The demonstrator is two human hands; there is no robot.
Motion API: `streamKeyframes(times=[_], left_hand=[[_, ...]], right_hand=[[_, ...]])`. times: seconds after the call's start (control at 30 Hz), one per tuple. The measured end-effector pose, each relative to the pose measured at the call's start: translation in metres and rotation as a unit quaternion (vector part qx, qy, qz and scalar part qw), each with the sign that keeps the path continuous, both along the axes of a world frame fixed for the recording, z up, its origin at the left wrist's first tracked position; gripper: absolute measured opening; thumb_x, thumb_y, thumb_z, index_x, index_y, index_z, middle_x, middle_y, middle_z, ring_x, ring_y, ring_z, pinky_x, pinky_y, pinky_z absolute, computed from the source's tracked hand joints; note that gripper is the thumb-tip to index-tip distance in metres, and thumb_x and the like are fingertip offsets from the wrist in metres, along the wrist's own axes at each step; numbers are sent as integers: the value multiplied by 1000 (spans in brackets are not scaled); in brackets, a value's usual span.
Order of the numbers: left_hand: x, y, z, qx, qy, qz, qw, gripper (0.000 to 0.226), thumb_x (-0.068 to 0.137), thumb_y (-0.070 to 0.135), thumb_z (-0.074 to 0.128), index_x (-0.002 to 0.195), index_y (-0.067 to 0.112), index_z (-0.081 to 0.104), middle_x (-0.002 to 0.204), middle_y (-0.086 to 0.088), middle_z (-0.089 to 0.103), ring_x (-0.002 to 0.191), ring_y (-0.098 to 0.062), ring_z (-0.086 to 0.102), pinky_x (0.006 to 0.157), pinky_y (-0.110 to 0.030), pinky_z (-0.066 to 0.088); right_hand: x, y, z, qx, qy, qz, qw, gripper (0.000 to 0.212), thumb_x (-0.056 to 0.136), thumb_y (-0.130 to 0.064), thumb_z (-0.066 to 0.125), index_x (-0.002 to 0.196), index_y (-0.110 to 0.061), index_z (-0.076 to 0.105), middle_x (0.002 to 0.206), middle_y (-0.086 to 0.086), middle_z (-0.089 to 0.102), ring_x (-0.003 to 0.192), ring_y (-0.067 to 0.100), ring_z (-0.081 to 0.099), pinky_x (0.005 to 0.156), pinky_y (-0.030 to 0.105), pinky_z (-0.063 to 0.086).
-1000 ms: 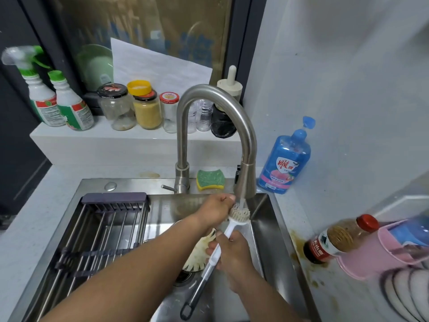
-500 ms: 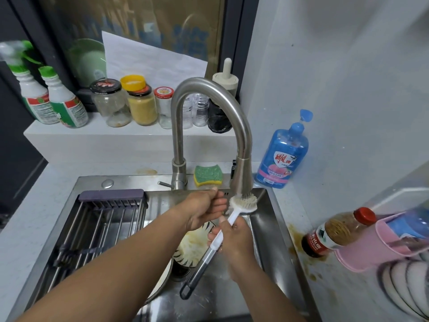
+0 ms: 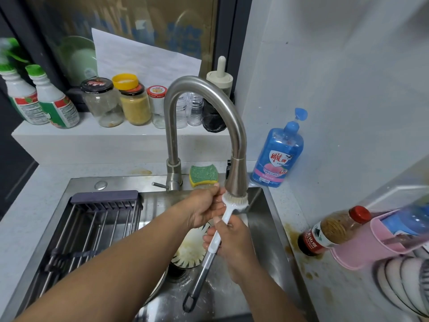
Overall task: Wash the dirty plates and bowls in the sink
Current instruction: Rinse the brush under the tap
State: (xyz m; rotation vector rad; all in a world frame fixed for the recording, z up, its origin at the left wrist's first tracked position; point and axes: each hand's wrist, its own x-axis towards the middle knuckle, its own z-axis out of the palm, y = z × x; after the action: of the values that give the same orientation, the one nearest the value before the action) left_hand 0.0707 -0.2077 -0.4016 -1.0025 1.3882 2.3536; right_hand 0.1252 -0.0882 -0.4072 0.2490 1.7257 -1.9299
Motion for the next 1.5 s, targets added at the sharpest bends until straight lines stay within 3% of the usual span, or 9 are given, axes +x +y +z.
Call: streamKeyframes(times=[0.2,0.53,0.7,0.77,0.9,1.03,1.13,1.37,1.5], left_hand=[[-5,2,5,36,16,-13,999,25,106,26,54,111,4,66,78,-11,72,60,-20,71,53,-32,61],[-7,6,10,43,77,-107,990,14,95,13,66,101,0,67,90,-23,71,82,-32,70,83,-44,60],[-1,-1,4,-21,80,-136,987,8,93,3,68,101,2,69,95,-22,73,92,-32,71,98,-49,57],[0,-3,4,-34,78,-131,988,7,96,6,66,100,2,70,98,-24,73,91,-32,72,93,-48,60],[-1,-4,6,-62,65,-109,990,28,106,22,54,111,-4,62,89,-25,69,65,-29,69,55,-35,60],[-3,-3,10,-68,33,-89,993,61,103,56,47,115,-1,67,88,-19,74,65,-30,69,57,-35,59],[1,-5,9,-84,36,-100,991,49,106,50,42,111,9,69,75,-4,69,52,-14,62,48,-24,52],[6,-5,8,-54,81,-152,984,18,104,18,54,105,8,70,94,-20,73,71,-24,67,60,-30,59],[6,0,11,-126,104,-203,965,26,96,26,69,120,15,69,112,-13,76,96,-21,72,88,-38,59]], right_hand=[[1,4,-1,8,23,31,999,14,103,-12,57,107,1,60,71,13,63,65,26,66,67,43,60],[3,2,-6,48,28,55,997,11,103,-15,57,100,-4,59,72,10,66,66,27,68,65,40,58],[6,0,-4,36,20,50,998,14,105,-16,54,106,-6,63,74,12,66,64,24,66,68,42,60],[7,-5,-2,24,5,46,999,15,105,-15,52,108,-3,62,76,14,65,63,22,65,66,39,61],[10,-14,1,14,-11,40,999,14,106,-14,49,109,-4,60,77,13,64,62,20,64,63,32,60],[10,-19,0,-12,-17,8,1000,15,107,-14,49,115,-9,61,73,11,60,60,18,59,65,34,56],[7,-17,2,-16,-13,-37,999,14,106,-15,50,112,-8,62,73,12,59,57,17,58,61,31,58],[17,-22,1,45,21,-22,999,8,104,-15,56,109,-11,61,75,14,62,54,20,64,66,47,64],[18,-24,7,187,99,6,977,21,104,-19,55,125,-15,55,88,13,67,50,18,69,52,34,61]])
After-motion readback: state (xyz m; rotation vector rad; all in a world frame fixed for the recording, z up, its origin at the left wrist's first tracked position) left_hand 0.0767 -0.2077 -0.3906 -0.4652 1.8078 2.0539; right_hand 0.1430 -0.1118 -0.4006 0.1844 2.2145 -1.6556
